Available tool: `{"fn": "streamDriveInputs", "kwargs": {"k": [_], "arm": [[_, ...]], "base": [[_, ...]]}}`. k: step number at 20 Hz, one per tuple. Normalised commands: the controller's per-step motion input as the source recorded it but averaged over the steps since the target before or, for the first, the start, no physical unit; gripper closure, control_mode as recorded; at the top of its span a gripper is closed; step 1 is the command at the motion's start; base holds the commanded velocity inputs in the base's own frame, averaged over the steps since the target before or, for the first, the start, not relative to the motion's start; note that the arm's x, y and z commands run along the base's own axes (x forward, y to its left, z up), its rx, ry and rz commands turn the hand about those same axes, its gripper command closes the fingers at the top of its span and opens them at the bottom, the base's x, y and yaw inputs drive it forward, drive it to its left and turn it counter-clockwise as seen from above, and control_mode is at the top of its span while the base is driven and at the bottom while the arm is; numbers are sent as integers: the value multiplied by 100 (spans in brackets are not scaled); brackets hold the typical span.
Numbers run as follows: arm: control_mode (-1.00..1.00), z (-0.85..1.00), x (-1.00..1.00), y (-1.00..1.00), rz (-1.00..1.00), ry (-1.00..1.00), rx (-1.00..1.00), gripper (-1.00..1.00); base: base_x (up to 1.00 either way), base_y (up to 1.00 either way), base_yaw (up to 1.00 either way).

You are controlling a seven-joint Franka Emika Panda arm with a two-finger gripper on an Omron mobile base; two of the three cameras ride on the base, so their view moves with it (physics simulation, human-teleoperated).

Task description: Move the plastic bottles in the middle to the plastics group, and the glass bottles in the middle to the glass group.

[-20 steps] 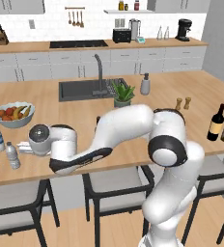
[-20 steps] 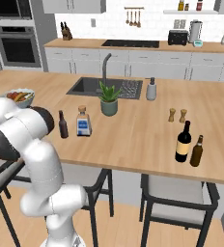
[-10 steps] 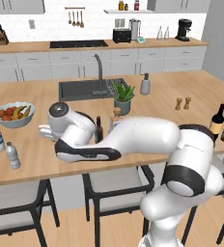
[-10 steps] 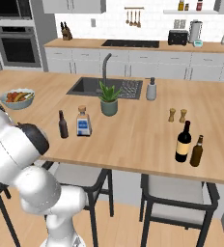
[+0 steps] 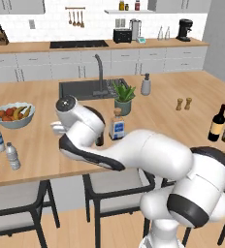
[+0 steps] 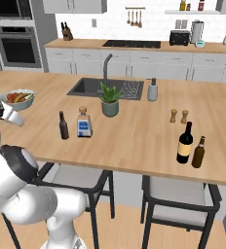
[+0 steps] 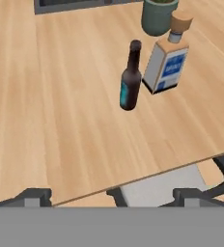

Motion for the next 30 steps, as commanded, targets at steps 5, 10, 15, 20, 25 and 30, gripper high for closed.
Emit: {"fn": "streamDriveInputs", "kwargs": {"k": [5, 10, 15, 20, 25, 30], "arm": [[-100, 26, -1, -63, 5, 2, -1, -100], [-100, 10, -12, -68, 23, -1, 0, -100], [-100, 0, 5, -63, 19, 1, 0, -100], [-100, -1, 21, -47, 17, 3, 2, -100], [-100, -17, 29, -9, 15, -1, 19, -100], [-100, -22, 44, -1, 17, -2, 10, -100]], "base": [[0, 0, 0], [0, 0, 0], [0, 0, 0], [0, 0, 0], [0, 0, 0], [0, 0, 0]]}}
